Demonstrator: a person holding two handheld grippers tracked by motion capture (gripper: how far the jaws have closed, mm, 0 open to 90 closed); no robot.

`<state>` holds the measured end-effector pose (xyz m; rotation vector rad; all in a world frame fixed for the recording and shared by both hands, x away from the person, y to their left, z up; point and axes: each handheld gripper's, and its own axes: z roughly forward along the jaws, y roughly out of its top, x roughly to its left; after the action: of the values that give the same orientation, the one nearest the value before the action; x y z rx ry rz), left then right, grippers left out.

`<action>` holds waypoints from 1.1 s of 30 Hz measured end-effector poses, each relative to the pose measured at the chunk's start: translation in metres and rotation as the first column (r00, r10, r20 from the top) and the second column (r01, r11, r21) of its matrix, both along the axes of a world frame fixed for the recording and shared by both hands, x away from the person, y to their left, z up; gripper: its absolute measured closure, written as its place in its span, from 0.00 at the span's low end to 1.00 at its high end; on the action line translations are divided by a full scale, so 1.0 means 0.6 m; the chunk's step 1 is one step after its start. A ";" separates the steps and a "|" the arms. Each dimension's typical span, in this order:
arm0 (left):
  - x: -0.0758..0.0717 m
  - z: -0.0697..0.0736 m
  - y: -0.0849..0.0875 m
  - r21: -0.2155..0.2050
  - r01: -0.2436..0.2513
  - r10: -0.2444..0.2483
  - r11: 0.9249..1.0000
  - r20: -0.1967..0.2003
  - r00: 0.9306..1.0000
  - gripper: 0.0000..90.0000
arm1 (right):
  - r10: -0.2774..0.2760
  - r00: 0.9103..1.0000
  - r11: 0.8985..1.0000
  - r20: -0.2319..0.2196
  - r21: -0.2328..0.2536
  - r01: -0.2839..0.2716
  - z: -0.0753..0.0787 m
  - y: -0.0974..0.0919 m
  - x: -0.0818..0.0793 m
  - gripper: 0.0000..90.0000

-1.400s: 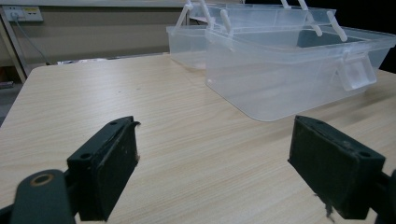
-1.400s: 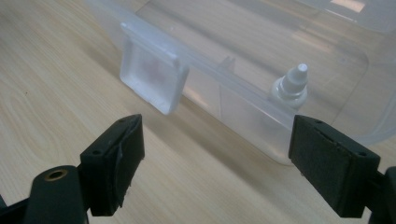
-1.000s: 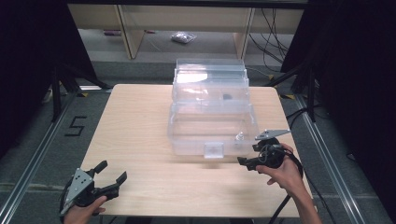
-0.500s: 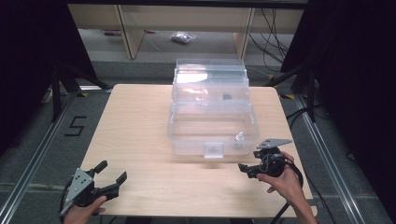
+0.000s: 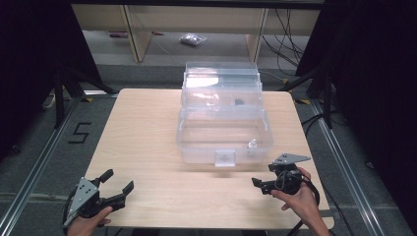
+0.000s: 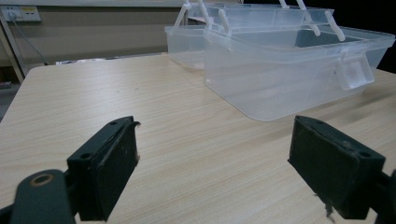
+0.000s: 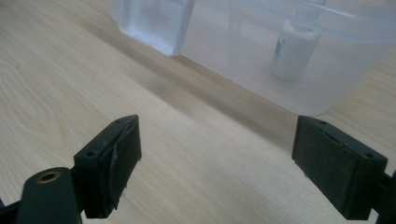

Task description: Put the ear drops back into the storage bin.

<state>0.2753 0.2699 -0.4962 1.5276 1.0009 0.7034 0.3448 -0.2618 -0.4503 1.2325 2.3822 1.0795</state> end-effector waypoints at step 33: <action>-0.001 -0.001 -0.001 0.007 0.009 -0.009 1.000 -0.006 1.000 0.16 | -0.014 0.998 0.999 0.064 0.035 0.012 -0.045 -0.010 -0.058 0.18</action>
<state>0.2750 0.2692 -0.4968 1.5405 0.9968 0.6972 0.3102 -0.2680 -0.4775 1.2043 2.3142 1.1439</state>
